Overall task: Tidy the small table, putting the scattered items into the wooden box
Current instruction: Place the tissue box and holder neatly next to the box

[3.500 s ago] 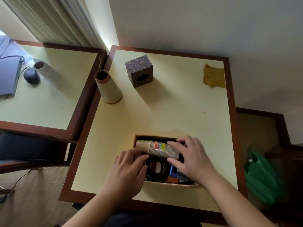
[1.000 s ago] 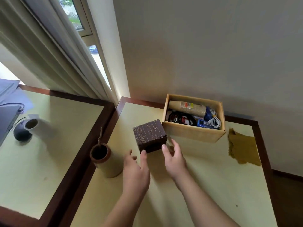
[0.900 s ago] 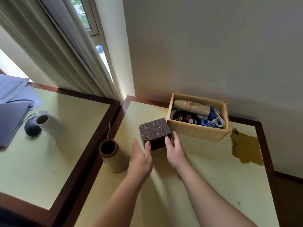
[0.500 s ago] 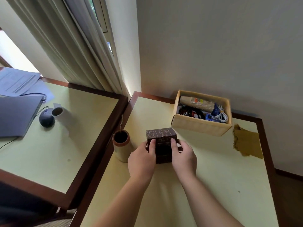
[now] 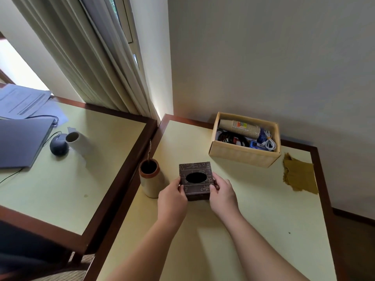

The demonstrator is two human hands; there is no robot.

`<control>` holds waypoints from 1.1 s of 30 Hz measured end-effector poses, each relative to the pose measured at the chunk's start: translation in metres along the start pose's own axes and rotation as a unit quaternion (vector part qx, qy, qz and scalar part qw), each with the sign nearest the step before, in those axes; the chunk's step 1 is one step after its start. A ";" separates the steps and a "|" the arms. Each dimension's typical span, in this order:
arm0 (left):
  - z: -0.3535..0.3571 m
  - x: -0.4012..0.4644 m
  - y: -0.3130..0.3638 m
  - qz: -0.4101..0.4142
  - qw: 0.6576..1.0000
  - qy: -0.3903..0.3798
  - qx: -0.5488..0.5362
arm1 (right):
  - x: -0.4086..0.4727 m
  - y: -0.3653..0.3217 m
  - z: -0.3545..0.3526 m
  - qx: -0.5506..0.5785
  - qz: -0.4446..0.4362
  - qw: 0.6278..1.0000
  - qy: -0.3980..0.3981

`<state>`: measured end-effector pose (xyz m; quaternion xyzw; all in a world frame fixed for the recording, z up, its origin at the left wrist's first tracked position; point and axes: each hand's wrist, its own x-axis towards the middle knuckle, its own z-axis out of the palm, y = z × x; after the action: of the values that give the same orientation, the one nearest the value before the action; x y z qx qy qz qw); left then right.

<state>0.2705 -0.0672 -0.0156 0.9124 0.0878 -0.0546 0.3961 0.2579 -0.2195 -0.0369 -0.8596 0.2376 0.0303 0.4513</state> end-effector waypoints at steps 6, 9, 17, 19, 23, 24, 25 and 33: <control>-0.003 -0.010 -0.006 0.078 0.995 -0.013 0.058 | -0.016 0.002 -0.006 -0.051 -0.087 0.995 -0.012; -0.005 -0.032 -0.013 0.181 0.962 -0.078 0.190 | -0.030 0.010 -0.008 -0.160 -0.183 0.970 -0.024; -0.008 -0.022 -0.005 0.163 0.879 -0.197 0.401 | -0.020 -0.010 -0.013 -0.417 -0.253 0.862 -0.137; -0.007 -0.001 0.009 0.147 0.874 -0.209 0.413 | -0.005 -0.028 -0.009 -0.449 -0.248 0.848 -0.136; -0.003 0.045 0.025 0.128 0.874 -0.214 0.417 | 0.029 -0.054 0.001 -0.471 -0.224 0.842 -0.136; -0.002 0.055 0.027 0.125 0.875 -0.215 0.415 | 0.039 -0.060 0.003 -0.476 -0.217 0.841 -0.137; -0.001 0.065 0.029 0.122 0.875 -0.217 0.416 | 0.048 -0.065 0.005 -0.483 -0.209 0.839 -0.137; 0.008 0.133 0.059 0.116 0.848 -0.258 0.448 | 0.098 -0.092 0.011 -0.614 -0.191 0.755 -0.130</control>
<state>0.4125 -0.0969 -0.0017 0.9473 -0.1585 -0.2748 -0.0443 0.3868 -0.2042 0.0005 -0.9675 -0.0615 0.1941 -0.1500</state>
